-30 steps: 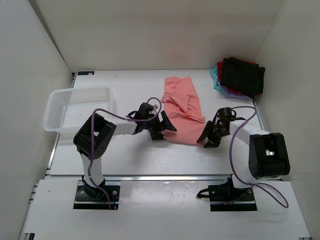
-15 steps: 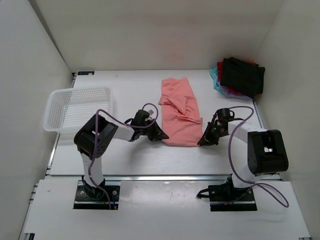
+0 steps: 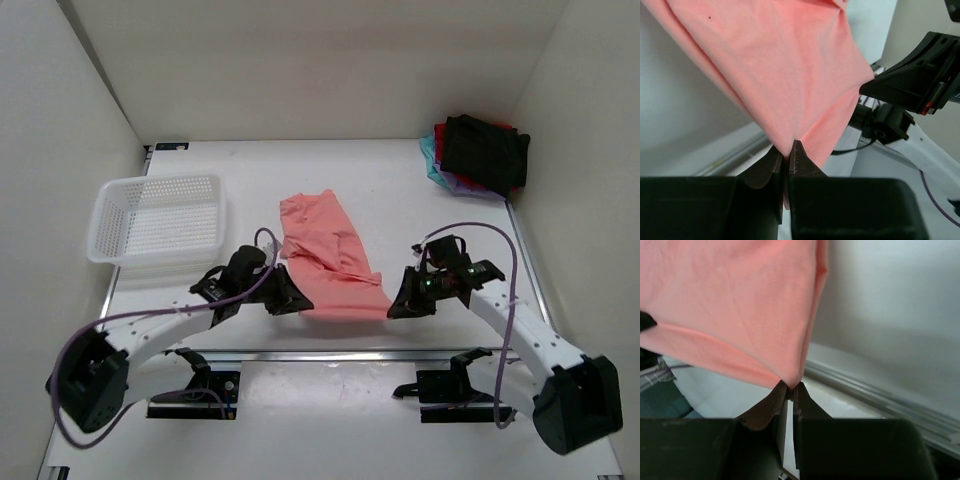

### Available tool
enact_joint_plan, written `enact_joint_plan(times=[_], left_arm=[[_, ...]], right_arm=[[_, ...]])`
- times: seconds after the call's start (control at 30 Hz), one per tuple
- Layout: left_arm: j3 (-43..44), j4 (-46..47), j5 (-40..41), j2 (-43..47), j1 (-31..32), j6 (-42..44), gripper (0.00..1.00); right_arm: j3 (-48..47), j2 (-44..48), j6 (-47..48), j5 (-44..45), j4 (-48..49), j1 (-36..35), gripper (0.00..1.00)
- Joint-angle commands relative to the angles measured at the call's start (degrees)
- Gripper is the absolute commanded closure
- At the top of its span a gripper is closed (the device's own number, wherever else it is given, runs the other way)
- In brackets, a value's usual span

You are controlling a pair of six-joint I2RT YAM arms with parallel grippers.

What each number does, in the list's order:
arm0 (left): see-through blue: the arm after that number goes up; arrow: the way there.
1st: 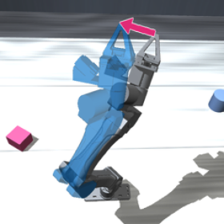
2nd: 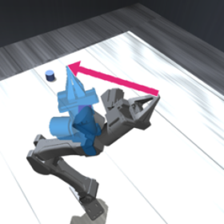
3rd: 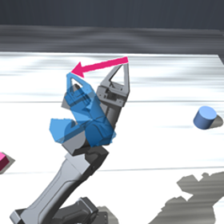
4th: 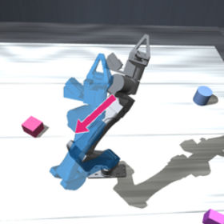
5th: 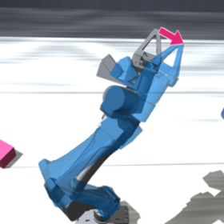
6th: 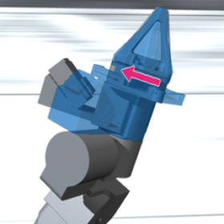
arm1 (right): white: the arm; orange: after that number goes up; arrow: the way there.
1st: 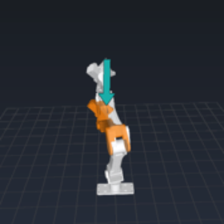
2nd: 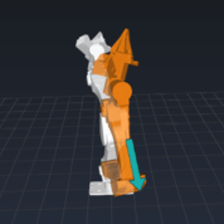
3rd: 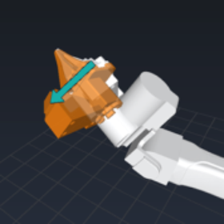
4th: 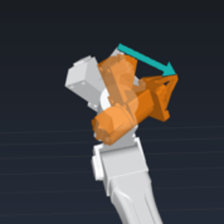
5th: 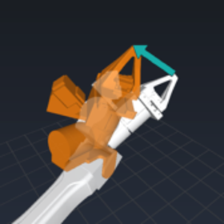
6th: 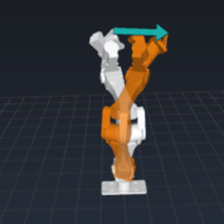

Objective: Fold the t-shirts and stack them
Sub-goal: Grab one side of the 2/3 rectangular tshirt with both arms, then fold the long partially folded tshirt into a neat square

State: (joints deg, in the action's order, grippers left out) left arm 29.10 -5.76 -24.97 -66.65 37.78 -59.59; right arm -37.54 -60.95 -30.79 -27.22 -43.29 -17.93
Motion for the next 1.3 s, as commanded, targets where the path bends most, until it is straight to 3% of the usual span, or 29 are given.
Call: enact_joint_plan(times=[0.0,0.17,0.37,0.57,0.7,0.77,0.8,0.83,0.87,0.9,1.0,1.07,1.17,1.27], left_arm=[[-2.47,-11.02,3.09,7.23,0.8,-1.93,1.0],[-5.72,-13.13,3.52,15.66,2.56,-7.02,1.0],[-5.82,-17.36,1.42,18.58,-7.0,-4.23,1.0],[5.5,-17.53,-1.31,6.81,-14.66,2.37,1.0],[18.4,-13.41,-2.27,-8.27,-21.68,4.39,1.0],[26.39,-12.17,-0.62,-16.02,-23.62,5.53,0.87],[31.75,-12.43,0.09,-21.27,-24.41,6.76,0.75],[34.59,-11.56,0.19,-26.02,-25.38,7.29,0.26],[39.14,-10.6,0.53,-27.99,-26.43,7.47,0.03],[42.23,-9.54,-0.16,-31.92,-26.96,6.52,0.01],[47.08,-3.57,-1.13,-36.96,-28.81,2.73,0.01],[49.63,-2.68,-1.83,-38.72,-28.73,2.29,0.01],[49.91,-2.33,-4.73,-37.77,-28.38,1.94,0.01],[46.58,-1.88,-4.91,-34.17,-27.06,1.85,0.01]], right_arm=[[-0.6,5.22,-1.46,1.03,-9.97,-3.59,1.0],[-4.11,5.94,-2.09,-0.29,-14.01,-8.25,1.0],[-11.23,-1.69,4.76,-0.2,-14.89,-3.61,1.0],[-31.23,-19.17,11.18,0.5,-14.81,-1.32,1.0],[-48.45,-34.36,12.68,1.21,-13.84,1.93,1.0],[-58.37,-42.21,13.46,2.44,-13.49,3.78,1.0],[-62.27,-47.89,13.64,3.13,-14.1,4.39,1.0],[-70.31,-50.82,13.65,3.92,-14.89,5.27,0.98],[-78.57,-56.16,13.47,5.15,-16.72,5.45,0.87],[-86.66,-61.6,13.3,5.25,-18.22,5.54,0.72],[-101.98,-70.77,12.77,7.71,-23.58,6.33,0.66],[-106.23,-74.13,14.25,9.55,-26.23,5.63,0.65],[-105.29,-74.84,16.1,11.84,-27.9,4.23,0.61],[-97.48,-70.64,17.25,13.25,-23.62,3.09,0.6]])
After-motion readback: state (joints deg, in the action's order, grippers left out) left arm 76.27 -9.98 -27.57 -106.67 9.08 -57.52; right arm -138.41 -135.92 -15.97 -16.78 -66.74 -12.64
